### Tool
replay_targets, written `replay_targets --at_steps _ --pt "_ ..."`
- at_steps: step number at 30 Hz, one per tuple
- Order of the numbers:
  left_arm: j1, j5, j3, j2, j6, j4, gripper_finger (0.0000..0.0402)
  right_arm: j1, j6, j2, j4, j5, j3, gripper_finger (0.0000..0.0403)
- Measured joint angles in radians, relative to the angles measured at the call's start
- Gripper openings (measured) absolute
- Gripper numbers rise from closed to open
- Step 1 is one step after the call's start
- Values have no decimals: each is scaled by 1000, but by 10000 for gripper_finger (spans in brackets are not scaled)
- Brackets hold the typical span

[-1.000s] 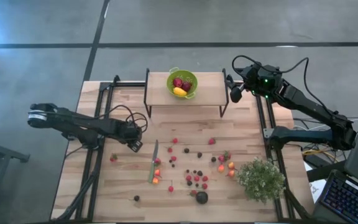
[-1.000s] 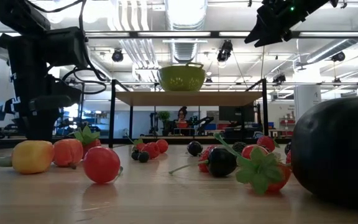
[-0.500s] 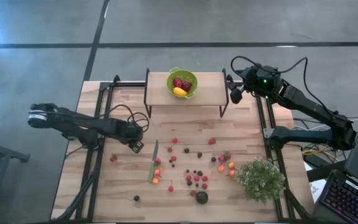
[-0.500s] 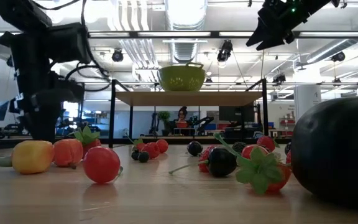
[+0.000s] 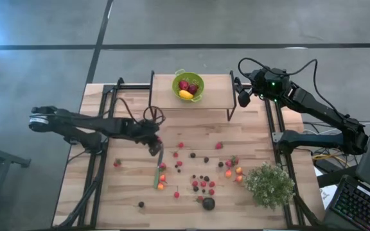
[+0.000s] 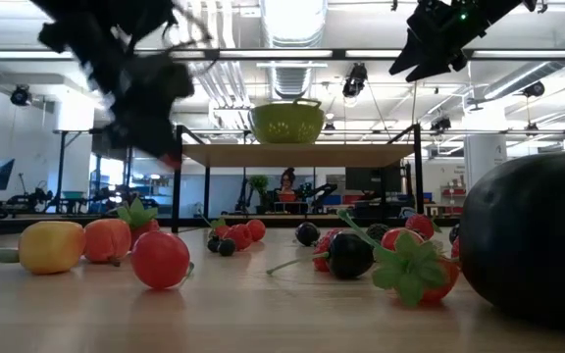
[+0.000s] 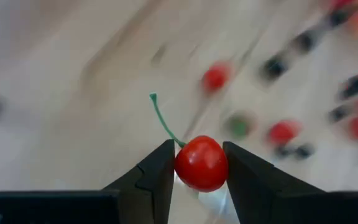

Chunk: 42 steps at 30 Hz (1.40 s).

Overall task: Pick & Place Fruit
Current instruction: Put the red cherry into the green colander on the shelf

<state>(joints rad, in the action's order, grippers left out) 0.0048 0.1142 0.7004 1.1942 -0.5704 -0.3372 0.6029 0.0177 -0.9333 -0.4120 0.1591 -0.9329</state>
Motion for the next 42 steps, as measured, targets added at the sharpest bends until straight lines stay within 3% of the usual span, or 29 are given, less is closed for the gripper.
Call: replay_targets --at_steps 7,20,25,32,42 --pt "2 37 96 0 227 233 128 0 -2 0 0 0 0 363" --pt "27 288 241 0 695 542 137 0 -18 0 1 0 0 363" --pt "80 308 251 0 841 654 129 0 -18 0 1 0 0 363" --pt "194 308 246 24 845 675 138 -1 -18 0 1 0 0 363" --pt "285 297 245 159 821 674 129 0 -18 0 0 0 0 363"
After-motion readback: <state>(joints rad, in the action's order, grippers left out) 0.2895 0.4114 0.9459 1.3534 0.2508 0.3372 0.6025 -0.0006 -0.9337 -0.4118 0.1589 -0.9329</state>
